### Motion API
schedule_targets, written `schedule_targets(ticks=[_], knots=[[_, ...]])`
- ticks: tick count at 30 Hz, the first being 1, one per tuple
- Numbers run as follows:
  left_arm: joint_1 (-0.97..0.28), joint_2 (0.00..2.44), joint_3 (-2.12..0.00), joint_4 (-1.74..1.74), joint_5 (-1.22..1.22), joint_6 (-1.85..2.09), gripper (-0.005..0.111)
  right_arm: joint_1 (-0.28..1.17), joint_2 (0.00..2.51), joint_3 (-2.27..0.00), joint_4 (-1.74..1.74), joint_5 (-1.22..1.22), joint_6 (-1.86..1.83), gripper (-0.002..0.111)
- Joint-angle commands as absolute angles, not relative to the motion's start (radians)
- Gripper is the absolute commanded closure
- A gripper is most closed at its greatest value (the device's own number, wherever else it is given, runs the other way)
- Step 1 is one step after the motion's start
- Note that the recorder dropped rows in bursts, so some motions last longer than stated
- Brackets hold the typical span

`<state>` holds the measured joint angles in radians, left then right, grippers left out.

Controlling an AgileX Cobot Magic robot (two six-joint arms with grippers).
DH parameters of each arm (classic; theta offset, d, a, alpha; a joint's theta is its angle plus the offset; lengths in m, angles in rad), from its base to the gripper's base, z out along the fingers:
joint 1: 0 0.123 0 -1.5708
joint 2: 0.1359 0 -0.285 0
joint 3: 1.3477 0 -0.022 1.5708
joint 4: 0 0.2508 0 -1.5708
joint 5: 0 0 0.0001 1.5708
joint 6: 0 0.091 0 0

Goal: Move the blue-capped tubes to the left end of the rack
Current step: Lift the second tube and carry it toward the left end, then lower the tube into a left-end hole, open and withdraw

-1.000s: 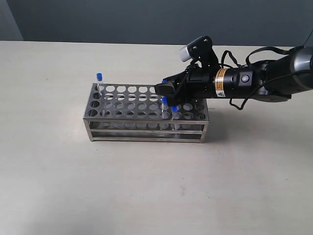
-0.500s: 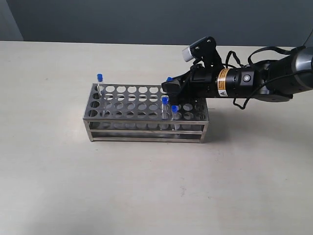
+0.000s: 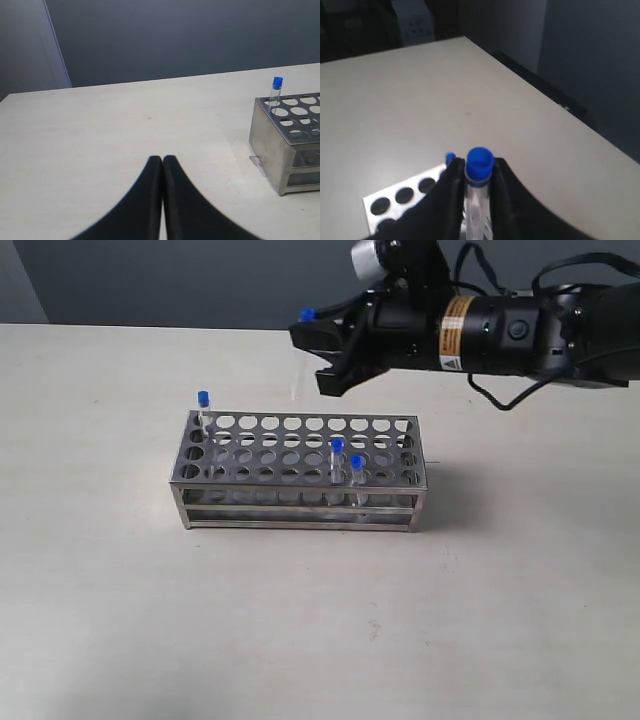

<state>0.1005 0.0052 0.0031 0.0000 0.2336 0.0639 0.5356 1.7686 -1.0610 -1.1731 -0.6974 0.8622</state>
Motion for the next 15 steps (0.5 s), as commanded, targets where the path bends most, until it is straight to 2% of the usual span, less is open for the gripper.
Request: schedule_targets(ticks=[1, 15], knots=[[0.096, 0.000, 0.000, 0.000, 0.233, 0.063, 0.106, 0.605, 1.761, -1.102, -1.183, -0.686, 0.865, 0.109], [0.096, 0.000, 0.000, 0.000, 0.233, 0.063, 0.106, 0.769, 1.872, -1.202, -1.182, -0.630, 0.863, 0.109]])
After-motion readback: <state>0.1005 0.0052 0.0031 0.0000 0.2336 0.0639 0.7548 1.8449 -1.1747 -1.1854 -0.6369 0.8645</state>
